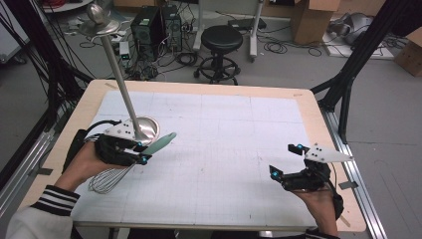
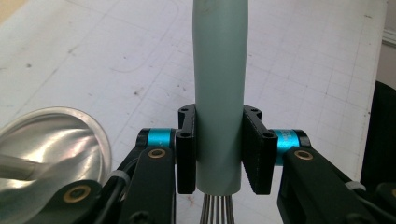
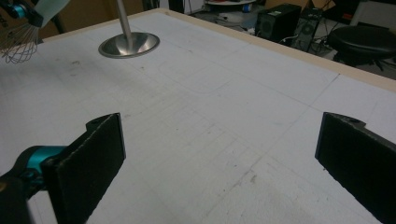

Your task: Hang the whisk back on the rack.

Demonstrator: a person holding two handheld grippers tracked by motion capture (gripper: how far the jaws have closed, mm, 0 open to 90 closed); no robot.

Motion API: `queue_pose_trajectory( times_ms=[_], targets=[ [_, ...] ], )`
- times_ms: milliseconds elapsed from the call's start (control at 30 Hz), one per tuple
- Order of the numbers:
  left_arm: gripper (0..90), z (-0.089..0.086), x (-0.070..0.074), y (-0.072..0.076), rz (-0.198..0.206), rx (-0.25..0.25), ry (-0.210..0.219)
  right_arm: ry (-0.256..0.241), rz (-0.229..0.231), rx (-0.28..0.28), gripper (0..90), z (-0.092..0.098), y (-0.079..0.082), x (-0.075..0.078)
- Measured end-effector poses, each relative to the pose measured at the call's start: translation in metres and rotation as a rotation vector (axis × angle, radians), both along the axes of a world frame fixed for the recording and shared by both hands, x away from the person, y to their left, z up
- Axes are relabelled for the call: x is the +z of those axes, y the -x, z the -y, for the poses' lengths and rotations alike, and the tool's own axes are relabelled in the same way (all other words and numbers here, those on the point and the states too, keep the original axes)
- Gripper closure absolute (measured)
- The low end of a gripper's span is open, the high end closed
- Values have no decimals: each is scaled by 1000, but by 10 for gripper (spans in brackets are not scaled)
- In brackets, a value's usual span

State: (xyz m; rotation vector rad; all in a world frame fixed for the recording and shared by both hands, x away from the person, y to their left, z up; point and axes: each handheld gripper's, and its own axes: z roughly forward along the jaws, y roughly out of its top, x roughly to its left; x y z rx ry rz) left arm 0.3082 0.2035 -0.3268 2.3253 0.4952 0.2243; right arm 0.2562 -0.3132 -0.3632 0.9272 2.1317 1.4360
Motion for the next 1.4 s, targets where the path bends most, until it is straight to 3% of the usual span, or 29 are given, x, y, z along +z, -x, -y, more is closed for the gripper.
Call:
queue_pose_trajectory(
  times_ms=[433,567,800,1133,1267,1400],
  targets=[
    [695,-30,27,6,47,34,70,-2,-5,-3,6,1,0,-1],
    [695,-41,35,8,71,66,122,0,-7,-3,6,1,-1,-1],
    [695,-64,49,12,104,109,162,1,-12,-4,6,1,-1,-2],
    [695,-85,66,14,138,133,184,1,-9,-5,6,2,-1,-2],
    [695,-98,73,13,143,124,167,2,-8,-5,6,2,-1,-2],
    [695,-113,80,10,149,131,192,2,-9,-4,6,2,-1,-2]
  ],
)
